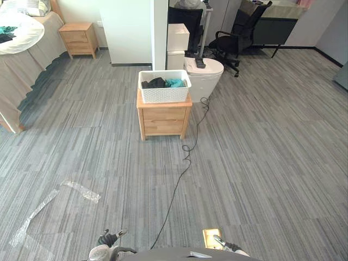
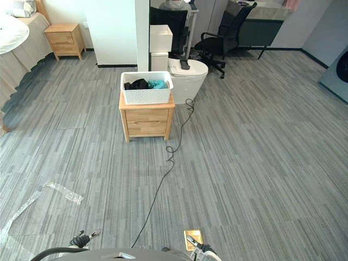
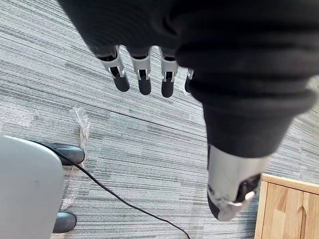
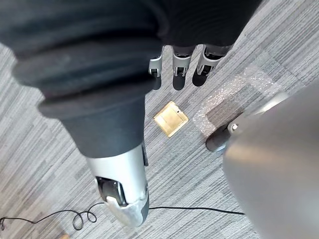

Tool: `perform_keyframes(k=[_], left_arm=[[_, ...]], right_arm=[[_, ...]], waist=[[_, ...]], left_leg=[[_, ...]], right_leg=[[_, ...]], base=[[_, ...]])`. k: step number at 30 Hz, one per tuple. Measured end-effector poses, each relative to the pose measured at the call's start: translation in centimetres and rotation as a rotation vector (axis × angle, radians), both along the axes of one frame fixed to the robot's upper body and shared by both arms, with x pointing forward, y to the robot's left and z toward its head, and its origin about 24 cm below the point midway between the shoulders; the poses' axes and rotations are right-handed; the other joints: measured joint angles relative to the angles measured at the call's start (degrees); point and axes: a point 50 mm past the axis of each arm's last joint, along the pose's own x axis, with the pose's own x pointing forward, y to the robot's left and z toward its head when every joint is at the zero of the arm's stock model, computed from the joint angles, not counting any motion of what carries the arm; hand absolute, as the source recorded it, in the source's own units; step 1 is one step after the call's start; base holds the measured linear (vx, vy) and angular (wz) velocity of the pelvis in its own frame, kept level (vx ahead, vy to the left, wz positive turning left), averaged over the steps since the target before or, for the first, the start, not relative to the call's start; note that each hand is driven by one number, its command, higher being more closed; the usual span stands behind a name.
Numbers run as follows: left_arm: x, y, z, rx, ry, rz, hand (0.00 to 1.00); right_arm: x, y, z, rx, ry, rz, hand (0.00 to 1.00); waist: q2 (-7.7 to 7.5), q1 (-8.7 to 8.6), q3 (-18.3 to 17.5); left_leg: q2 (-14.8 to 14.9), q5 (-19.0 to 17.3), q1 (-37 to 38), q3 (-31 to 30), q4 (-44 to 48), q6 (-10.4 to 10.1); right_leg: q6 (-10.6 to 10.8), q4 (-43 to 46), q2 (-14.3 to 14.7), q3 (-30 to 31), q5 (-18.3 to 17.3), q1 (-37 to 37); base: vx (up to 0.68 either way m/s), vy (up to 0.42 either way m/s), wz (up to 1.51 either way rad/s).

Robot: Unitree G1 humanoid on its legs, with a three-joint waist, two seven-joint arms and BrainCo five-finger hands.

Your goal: Pick up the laundry basket with both hands and put the clothes into the washing machine.

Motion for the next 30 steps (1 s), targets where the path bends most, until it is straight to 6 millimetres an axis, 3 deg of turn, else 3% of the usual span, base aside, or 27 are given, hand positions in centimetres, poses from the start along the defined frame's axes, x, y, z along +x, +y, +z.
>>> perform_keyframes(k=[30], left_arm=[[-0.22, 0.39, -0.07, 0.012, 0.027, 0.018, 0.00]], right_arm=[[0.36, 0.19, 0.03, 0.001, -0.003, 0.060, 0.00]], waist=[[-0.32, 0.05, 0.38]], left_leg=[[0.01, 0.15, 0.81, 0.03, -1.14, -0.09]], right_leg=[[0.17, -0.55, 0.07, -0.01, -0.14, 0.51]], base=[[0.00, -0.003, 0.00]])
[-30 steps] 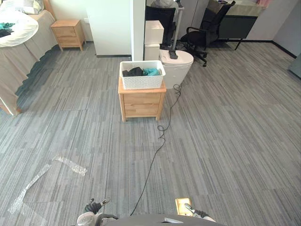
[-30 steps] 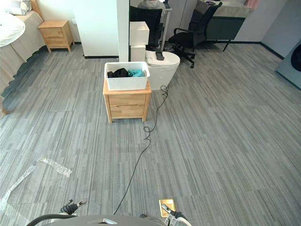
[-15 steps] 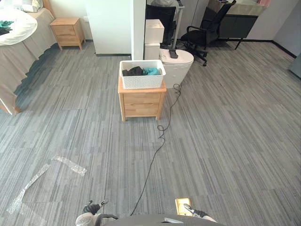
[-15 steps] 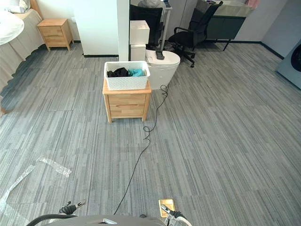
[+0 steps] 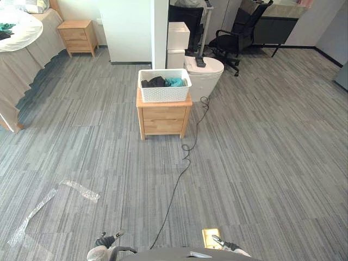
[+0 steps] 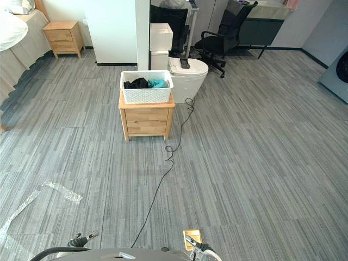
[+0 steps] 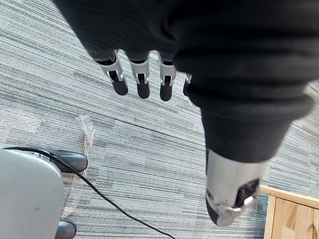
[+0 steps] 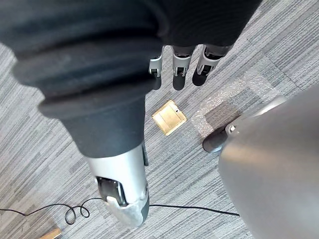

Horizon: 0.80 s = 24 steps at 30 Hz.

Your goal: Pick up the laundry basket with both hands and put the clothes into the washing machine.

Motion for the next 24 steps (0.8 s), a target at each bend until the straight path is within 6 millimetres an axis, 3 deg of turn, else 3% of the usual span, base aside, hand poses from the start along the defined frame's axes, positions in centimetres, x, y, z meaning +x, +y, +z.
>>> perform_keyframes(k=[13, 16, 19, 20, 22, 24], left_arm=[[-0.2, 0.8, 0.1, 0.020, 0.017, 0.012, 0.00], [0.2, 0.9, 0.1, 0.020, 0.006, 0.011, 0.00], [0.6, 0.8, 0.2, 0.019, -0.006, 0.010, 0.00], [1.0, 0.8, 0.3, 0.018, -0.020, 0.018, 0.00], [0.7, 0.6, 0.2, 0.006, -0.008, 0.044, 0.00], [-0.2, 1.0, 0.1, 0.008, 0.017, 0.077, 0.00]], right_arm=[[0.7, 0.1, 0.1, 0.005, -0.008, 0.010, 0.00], [1.0, 0.0, 0.2, 0.009, -0.016, -0.010, 0.00], [0.4, -0.1, 0.1, 0.024, -0.019, -0.100, 0.00], [0.1, -0.3, 0.1, 0.022, -0.020, -0.132, 0.00], [1.3, -0.5, 0.7, 0.009, -0.097, -0.162, 0.00], [1.7, -0.5, 0.8, 0.002, -0.115, -0.154, 0.00]], waist=[[-0.17, 0.57, 0.68], [-0.10, 0.60, 1.57], [-0.51, 0.78, 2.81], [-0.22, 1.15, 3.17], [0.12, 1.29, 4.60], [-0.18, 1.77, 5.22]], left_leg=[[0.25, -0.22, -3.46, 3.18, -0.01, 0.15], [0.06, -1.63, -5.30, 2.47, 2.18, 0.44], [-1.32, -4.51, -5.13, -0.03, 4.65, 1.99], [-1.35, -5.92, -5.02, 0.50, 5.92, 2.66], [-1.31, -8.34, -3.80, -0.18, 8.72, 3.30], [-0.26, -11.33, -2.13, -0.28, 10.81, 3.70]], right_leg=[[0.02, 0.33, 0.60, 3.17, 0.77, -5.10], [0.57, 2.19, 0.22, 2.41, -0.48, -6.11], [2.71, 11.92, -2.09, -1.22, -7.03, -8.10], [3.21, 21.17, -3.20, -2.73, -9.59, -11.55], [1.97, 43.19, -5.10, -5.22, -8.62, -21.43], [1.85, 52.32, -5.39, -7.48, -10.45, -26.18]], base=[[0.00, -0.008, -0.13], [0.05, -0.003, 0.17], [0.07, 0.018, 0.56], [0.06, 0.029, 0.32], [0.10, 0.060, 0.26], [0.25, 0.070, 0.03]])
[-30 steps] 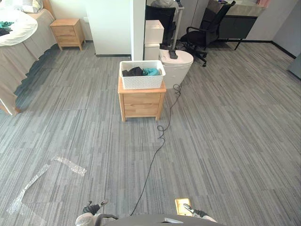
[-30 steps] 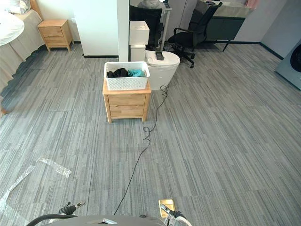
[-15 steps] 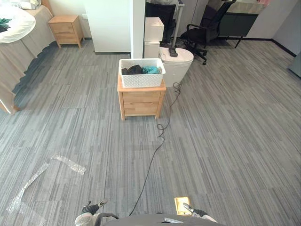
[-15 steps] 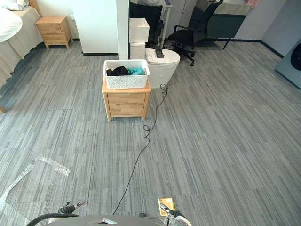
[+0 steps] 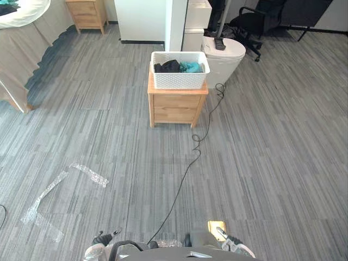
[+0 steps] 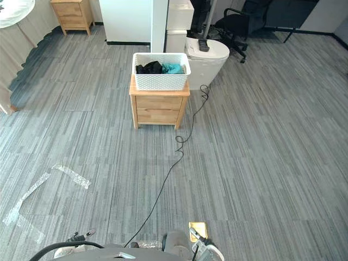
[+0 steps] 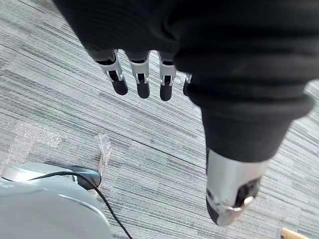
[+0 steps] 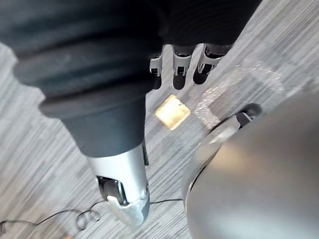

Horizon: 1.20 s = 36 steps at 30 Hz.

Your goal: Pick up the laundry basket with both hands and put the clothes into the washing machine.

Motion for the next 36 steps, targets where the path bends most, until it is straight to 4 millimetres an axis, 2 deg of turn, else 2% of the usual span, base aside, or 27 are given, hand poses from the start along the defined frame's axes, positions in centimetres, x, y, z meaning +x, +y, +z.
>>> perform_keyframes(k=[2, 4, 5, 6, 7, 8, 9, 10, 11, 12, 13, 14, 15, 16, 18, 19, 21, 22, 23, 24, 25, 27, 28, 29, 31, 34, 36], left_arm=[[0.2, 0.1, 0.1, -0.002, -0.001, 0.003, 0.00], [2.0, -0.3, 0.3, -0.009, -0.038, -0.013, 0.00], [2.4, -0.5, 0.4, -0.014, -0.046, -0.021, 0.00], [2.9, -0.9, 0.4, -0.024, -0.053, -0.035, 0.00], [3.2, -0.9, 0.5, -0.024, -0.061, -0.040, 0.00], [3.3, -1.2, 0.4, -0.036, -0.064, -0.034, 0.00], [3.0, -1.4, 0.3, -0.047, -0.061, -0.014, 0.00], [2.9, -2.4, 0.1, -0.088, -0.067, 0.034, 0.00], [3.0, -2.8, 0.1, -0.107, -0.076, 0.051, 0.00], [3.6, -3.3, 0.2, -0.125, -0.101, 0.081, 0.00], [3.7, -3.5, 0.3, -0.138, -0.119, 0.117, 0.00], [3.8, -3.5, 0.4, -0.142, -0.132, 0.134, 0.00], [3.8, -3.5, 0.4, -0.143, -0.136, 0.137, 0.00], [3.9, -3.1, 0.6, -0.130, -0.151, 0.134, 0.00], [4.5, -2.4, 1.0, -0.095, -0.178, 0.093, 0.00], [4.9, -2.4, 1.2, -0.089, -0.198, 0.083, 0.00], [5.1, -2.2, 1.3, -0.090, -0.219, 0.099, 0.00], [4.8, -2.1, 1.3, -0.088, -0.214, 0.099, 0.00], [4.4, -2.1, 1.1, -0.087, -0.203, 0.103, 0.00], [2.9, -2.0, 0.7, -0.087, -0.161, 0.122, 0.00], [2.4, -1.9, 0.5, -0.086, -0.142, 0.131, 0.00], [1.0, -0.3, 0.2, -0.045, -0.082, 0.133, 0.00], [0.7, 0.5, 0.2, -0.021, -0.053, 0.097, 0.00], [0.7, 0.7, 0.3, -0.014, -0.049, 0.082, 0.00], [0.8, 0.3, 0.2, -0.017, -0.036, 0.040, 0.00], [2.9, 0.8, 0.7, -0.008, -0.073, 0.017, 0.00], [5.8, 2.1, 2.0, 0.045, -0.153, -0.044, 0.00]], right_arm=[[0.2, 0.3, 0.0, 0.003, -0.010, 0.001, 0.00], [0.8, 0.0, 0.3, 0.003, -0.034, -0.040, 0.00], [0.9, -0.3, 0.3, 0.000, -0.038, -0.049, 0.00], [0.2, -0.6, 0.2, 0.000, -0.017, -0.065, 0.00], [0.1, -0.5, 0.1, 0.002, -0.015, -0.066, 0.00], [-0.6, -0.5, -0.1, 0.008, 0.004, -0.083, 0.00], [-1.2, -0.5, -0.2, 0.007, 0.014, -0.087, 0.00], [-2.2, -1.1, -0.2, 0.003, 0.030, -0.134, 0.00], [-1.9, -1.4, -0.1, -0.008, 0.020, -0.140, 0.00], [-1.3, -1.8, 0.3, -0.021, -0.006, -0.148, 0.00], [-0.6, -1.7, 0.5, -0.027, -0.030, -0.137, 0.00], [0.8, -1.3, 0.8, -0.022, -0.059, -0.105, 0.00], [1.2, -1.2, 0.9, -0.026, -0.066, -0.091, 0.00], [2.9, -0.7, 1.3, -0.029, -0.095, -0.025, 0.00], [5.8, 0.4, 2.2, -0.024, -0.159, 0.049, 0.00], [7.5, 0.6, 2.9, -0.028, -0.205, 0.071, 0.00], [9.1, 0.8, 3.7, -0.040, -0.258, 0.095, 0.00], [9.5, 1.0, 3.9, -0.035, -0.271, 0.094, 0.00], [9.4, 1.1, 3.8, -0.034, -0.266, 0.093, 0.00], [8.4, 0.9, 3.4, -0.036, -0.241, 0.090, 0.00], [8.1, 0.9, 3.2, -0.036, -0.231, 0.091, 0.00], [6.2, 1.7, 2.0, -0.013, -0.166, 0.111, 0.00], [4.6, 2.1, 1.2, 0.007, -0.112, 0.105, 0.00], [4.0, 2.2, 0.9, 0.015, -0.090, 0.107, 0.00], [3.2, 2.1, 0.5, 0.022, -0.058, 0.111, 0.00], [3.5, 2.4, 0.6, 0.020, -0.066, 0.139, 0.00], [4.0, 2.7, 0.7, 0.021, -0.064, 0.175, 0.00]], waist=[[-0.22, 0.13, 0.00], [0.09, -0.99, 0.35], [0.79, -1.60, 0.53], [2.21, -3.11, 0.75], [1.63, -3.22, 1.09], [1.31, -3.14, 1.07], [1.18, -3.19, 1.00], [3.27, -3.72, 1.28], [4.62, -3.64, 1.44], [5.40, -3.81, 1.87], [6.08, -2.96, 2.14], [5.94, -1.84, 2.39], [5.86, -1.65, 2.54], [5.11, -1.01, 2.96], [3.54, 0.48, 3.36], [3.16, 1.07, 3.25], [3.13, 1.89, 3.26], [3.18, 2.34, 3.00], [3.56, 2.29, 2.75], [4.57, 2.71, 1.93], [4.20, 3.52, 1.56], [0.52, 2.41, 0.01], [-1.69, 0.84, -0.23], [-1.93, 0.54, -0.28], [-0.80, 0.50, 0.28], [0.30, 0.28, 0.01], [0.10, -0.32, -0.20]], left_leg=[[1.25, -1.74, 1.28, -0.27, -0.24, -0.73], [2.70, -2.66, 3.79, -1.48, -1.85, -1.51], [3.80, -2.78, 4.86, -1.51, -3.15, -1.78], [5.94, -2.65, 7.54, -2.45, -5.80, -4.64], [5.84, -2.52, 8.59, -2.62, -5.70, -5.63], [5.88, -3.50, 10.68, -2.50, -4.41, -7.60], [5.80, -4.19, 11.27, -2.60, -2.85, -8.72], [7.99, -5.45, 11.81, -1.95, 5.48, -11.01], [9.35, -4.21, 9.51, -0.79, 11.54, -12.77], [10.44, 3.30, 3.46, 1.03, 26.66, -11.82], [12.83, 12.30, -2.58, 1.17, 41.61, -13.21], [14.82, 12.09, -7.62, 1.88, 53.77, -12.80], [15.07, 11.79, -8.72, 1.90, 55.98, -12.52], [15.69, 10.14, -12.83, 2.22, 62.22, -11.74], [15.86, 6.63, -20.19, 4.11, 63.28, -9.87], [16.05, 4.49, -25.03, 5.27, 58.64, -9.22], [15.66, 2.67, -28.67, 8.24, 43.31, -8.21], [15.21, 4.03, -27.52, 10.09, 26.48, -8.80], [14.58, 5.74, -26.66, 9.31, 18.24, -9.03], [13.91, 9.47, -24.78, 5.80, 9.84, -9.02], [13.03, 13.58, -23.89, 4.90, 10.53, -9.02], [9.64, 11.96, -22.01, 6.81, 12.52, -6.77], [7.35, 10.29, -19.12, 7.96, 10.80, -5.45], [6.93, 9.93, -17.60, 8.19, 10.27, -5.09], [6.68, 9.57, -9.26, 8.44, 5.53, -4.53], [7.73, 9.54, -2.17, 9.98, 0.10, -4.58], [8.90, 9.52, -0.71, 9.77, -2.14, -5.03]], right_leg=[[-0.09, -1.77, 0.26, -3.96, -1.25, -3.62], [-1.01, -14.10, 1.39, -8.72, -0.46, -7.30], [-1.72, -19.54, 2.49, -9.75, 1.16, -7.63], [-1.52, -33.27, 5.73, -12.05, 6.70, -7.06], [-1.73, -36.53, 6.06, -11.90, 8.97, -7.19], [-3.81, -39.41, 6.96, -11.25, 12.60, -7.19], [-5.67, -39.99, 6.98, -11.38, 13.62, -6.43], [-10.17, -35.42, 7.85, -11.63, 16.18, -4.98], [-10.24, -33.30, 8.23, -12.07, 13.79, -4.35], [-10.69, -31.13, 8.54, -12.05, 9.58, -2.25], [-11.50, -30.83, 9.89, -10.45, 6.98, 1.38], [-13.99, -30.14, 10.79, -9.51, 6.13, 5.51], [-14.92, -29.95, 10.80, -9.58, 5.98, 6.69], [-15.51, -30.64, 10.77, -8.89, 4.58, 12.14], [-14.14, -33.82, 9.95, -6.58, 2.58, 19.29], [-13.06, -35.70, 9.64, -5.59, 2.05, 22.60], [-10.55, -37.51, 8.11, -3.38, 0.71, 26.54], [-8.11, -37.56, 7.09, -1.60, -0.70, 28.27], [-6.82, -37.55, 6.99, -0.43, -1.47, 29.03], [-3.57, -36.34, 6.33, 0.77, -4.49, 30.88], [-3.15, -34.79, 5.52, 2.41, -6.07, 31.13], [-0.44, -25.65, 1.53, 6.83, -6.88, 28.06], [1.76, -12.68, -0.93, 7.73, -2.27, 22.50], [2.36, -7.96, -1.49, 8.04, 0.64, 20.63], [2.44, 0.45, -2.84, 5.26, 0.24, 17.34], [1.66, -3.56, -4.44, -0.46, -2.23, 15.81], [2.24, -15.82, -5.20, -1.46, -2.31, 12.35]], base=[[0.38, 0.073, -0.06], [0.47, 0.024, 0.14], [0.61, -0.026, 0.47], [0.82, -0.060, 0.47], [0.74, -0.078, 0.48], [0.64, -0.095, 0.24], [0.86, -0.158, 0.34], [0.86, -0.166, 0.29], [1.01, -0.221, 0.28], [0.82, -0.222, 0.02], [1.09, -0.294, -0.17], [0.77, -0.209, -0.27], [0.70, -0.157, -0.26], [0.52, -0.076, -0.21], [0.61, -0.070, -0.30], [0.68, 0.011, -0.34], [0.63, 0.070, -0.46], [0.33, 0.082, -0.63], [0.57, 0.213, -1.17], [0.59, 0.271, -1.21], [0.75, 0.403, -1.49], [0.62, 0.374, -0.62], [0.59, 0.325, 0.12], [0.67, 0.351, 0.09], [0.48, 0.220, -0.13], [0.29, 0.087, -0.06], [0.21, -0.017, 0.07]])
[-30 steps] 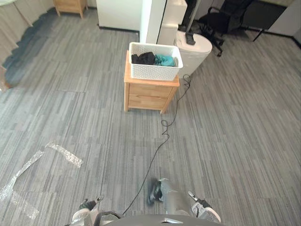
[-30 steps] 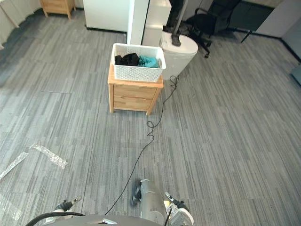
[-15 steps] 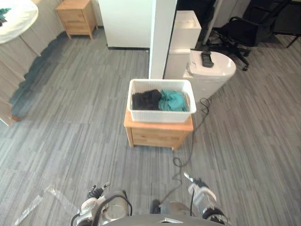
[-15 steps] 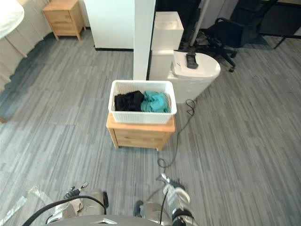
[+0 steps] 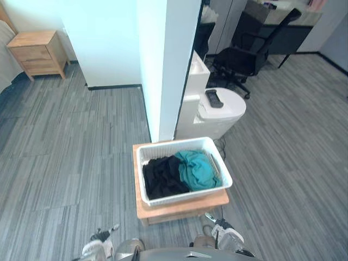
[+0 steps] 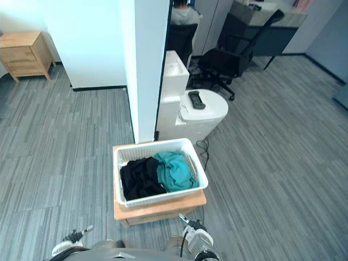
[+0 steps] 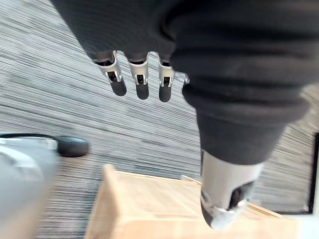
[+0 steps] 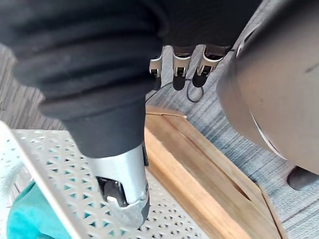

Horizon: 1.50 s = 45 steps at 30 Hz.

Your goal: Pick up the laundry basket with both hands and put the clothes into the washing machine.

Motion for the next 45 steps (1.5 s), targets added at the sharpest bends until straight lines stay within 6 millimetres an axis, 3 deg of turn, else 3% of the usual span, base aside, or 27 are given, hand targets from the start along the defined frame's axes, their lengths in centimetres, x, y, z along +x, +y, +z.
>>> perform_keyframes(k=[1, 2, 3, 4, 5, 6, 10, 17, 22, 25, 26, 29, 31, 34, 36, 40, 45], left_arm=[[0.3, 0.2, 0.3, 0.013, -0.023, -0.005, 0.00], [-0.3, 0.4, 0.1, 0.019, -0.029, 0.007, 0.00], [-1.1, 0.3, -0.1, 0.015, -0.015, 0.017, 0.00], [-2.8, 0.1, -0.7, 0.005, 0.023, 0.043, 0.00], [-3.8, -0.3, -1.0, -0.012, 0.052, 0.059, 0.00], [-6.4, -2.6, -2.2, -0.086, 0.122, 0.111, 0.00], [-9.0, -3.3, -2.8, -0.112, 0.206, 0.143, 0.00], [-10.3, -2.2, -2.7, -0.088, 0.225, 0.255, 0.00], [-11.9, -0.8, -2.5, -0.072, 0.234, 0.443, 0.00], [-12.6, 0.9, -2.1, -0.040, 0.216, 0.571, 0.00], [-12.4, 1.8, -1.8, -0.024, 0.184, 0.610, 0.00], [-11.2, 3.4, -0.9, 0.015, 0.093, 0.632, 0.00], [-8.4, 6.0, 1.3, 0.097, -0.079, 0.622, 0.00], [-4.8, 8.3, 4.5, 0.211, -0.260, 0.523, 0.00], [-2.5, 8.6, 6.2, 0.255, -0.347, 0.430, 0.00], [1.9, 6.2, 7.5, 0.229, -0.459, 0.236, 0.00], [4.6, 2.5, 7.4, 0.157, -0.489, 0.033, 0.00]], right_arm=[[0.0, -0.1, 0.0, -0.004, 0.003, 0.003, 0.00], [-0.4, -0.5, -0.1, -0.018, 0.014, -0.008, 0.00], [-0.6, -0.9, -0.1, -0.025, 0.019, -0.010, 0.00], [-1.7, -1.2, -0.4, -0.027, 0.052, -0.017, 0.00], [-2.3, -1.3, -0.6, -0.028, 0.070, -0.021, 0.00], [-3.2, -2.4, -0.8, -0.042, 0.101, -0.050, 0.00], [-4.2, -3.4, -0.8, -0.060, 0.126, -0.067, 0.00], [-4.4, -3.8, -0.8, -0.064, 0.120, -0.093, 0.00], [-5.6, -4.4, -0.8, -0.075, 0.135, -0.192, 0.00], [-3.7, -6.3, 0.9, -0.142, 0.012, -0.266, 0.00], [-2.2, -7.7, 2.5, -0.203, -0.086, -0.296, 0.00], [-0.3, -9.9, 5.7, -0.324, -0.244, -0.353, 0.00], [1.2, -11.5, 8.9, -0.421, -0.384, -0.400, 0.00], [2.6, -12.0, 11.6, -0.496, -0.499, -0.400, 0.00], [3.7, -11.9, 12.7, -0.525, -0.547, -0.360, 0.00], [5.9, -10.5, 13.5, -0.560, -0.587, -0.179, 0.00], [8.7, -9.1, 14.8, -0.579, -0.650, 0.032, 0.00]], waist=[[0.00, -0.25, 0.00], [-0.07, -0.45, -0.04], [-0.28, -0.41, -0.16], [-2.03, -0.40, -0.82], [-1.84, -0.23, -0.83], [1.14, 0.33, -1.86], [2.72, 0.51, -2.41], [0.48, 0.57, -3.82], [-0.03, -0.02, -4.19], [-0.19, -0.26, -4.74], [0.75, -0.74, -4.30], [1.40, -0.93, -4.40], [2.24, -0.87, -4.50], [2.40, -0.69, -4.41], [2.50, -0.84, -4.21], [2.40, -0.91, -3.67], [2.39, -1.07, -1.43]], left_leg=[[0.31, -0.20, 0.00, -0.10, -0.04, -0.48], [0.48, -0.69, 0.25, -0.28, 0.09, -1.69], [0.24, -1.12, 0.64, -0.64, 0.06, -2.36], [-0.66, -2.30, 1.04, -2.12, -0.02, -4.16], [-0.62, -2.89, 1.76, -2.91, -0.31, -4.86], [1.63, -3.03, 1.34, -3.45, -0.21, -5.89], [3.99, -2.09, 0.80, -5.41, -1.84, -7.64], [3.95, -1.80, -0.91, -6.26, -2.25, -8.14], [2.86, -1.78, -1.20, -5.48, -2.87, -8.02], [2.56, -1.86, -1.29, -3.81, -3.23, -7.91], [2.41, -1.91, -1.36, -3.30, -3.30, -7.85], [2.36, -2.11, -1.48, -2.83, -3.34, -7.82], [2.38, -2.18, -2.63, -2.37, -3.25, -7.83], [2.38, -2.18, -3.72, -1.64, -3.17, -7.82], [2.27, -2.39, -3.80, -1.63, -2.99, -7.69], [1.86, -3.17, -5.68, -1.55, -1.42, -7.25], [1.52, -3.42, -6.64, -1.53, -0.36, -7.01]], right_leg=[[-0.16, -4.10, 0.02, 0.39, 0.75, -0.66], [-0.36, -12.89, 0.31, 1.83, 5.73, -1.28], [0.00, -15.44, 0.26, 2.46, 9.75, -1.13], [0.05, -17.75, -0.21, 3.22, 16.36, -0.33], [-0.22, -17.93, -0.40, 2.43, 13.81, 1.01], [-0.82, -21.81, 1.30, 0.30, 12.62, 2.96], [-1.48, -27.70, 4.19, -2.50, 12.37, 5.90], [-1.09, -35.23, 5.11, -3.63, 15.42, 8.47], [-0.82, -37.87, 4.40, -2.96, 17.68, 8.66], [-0.94, -39.19, 4.40, -1.55, 18.75, 7.82], [-0.97, -39.98, 4.40, -1.13, 19.23, 7.73], [-0.98, -39.97, 4.46, -0.37, 19.41, 7.08], [-1.31, -39.96, 4.53, -0.17, 19.83, 5.38], [-1.52, -39.96, 4.60, 0.14, 20.22, 3.89], [-1.49, -39.96, 4.51, 0.19, 20.29, 3.87], [-1.25, -39.96, 3.96, 0.50, 20.81, 2.54], [-0.96, -39.96, 3.60, 0.89, 21.09, 1.98]], base=[[0.19, -0.127, 0.00], [0.19, -0.157, 0.02], [0.19, -0.204, 0.21], [0.22, -0.266, 0.32], [0.27, -0.330, 0.39], [0.22, -0.274, 0.22], [0.11, -0.188, 0.23], [-0.04, -0.034, 0.04], [0.01, 0.034, -0.07], [0.04, 0.030, -0.27], [0.04, 0.015, -0.18], [0.04, 0.014, -0.10], [0.06, 0.008, -0.09], [0.02, -0.005, -0.11], [0.00, -0.002, -0.04], [-0.02, 0.004, -0.02], [-0.03, -0.006, -0.02]])
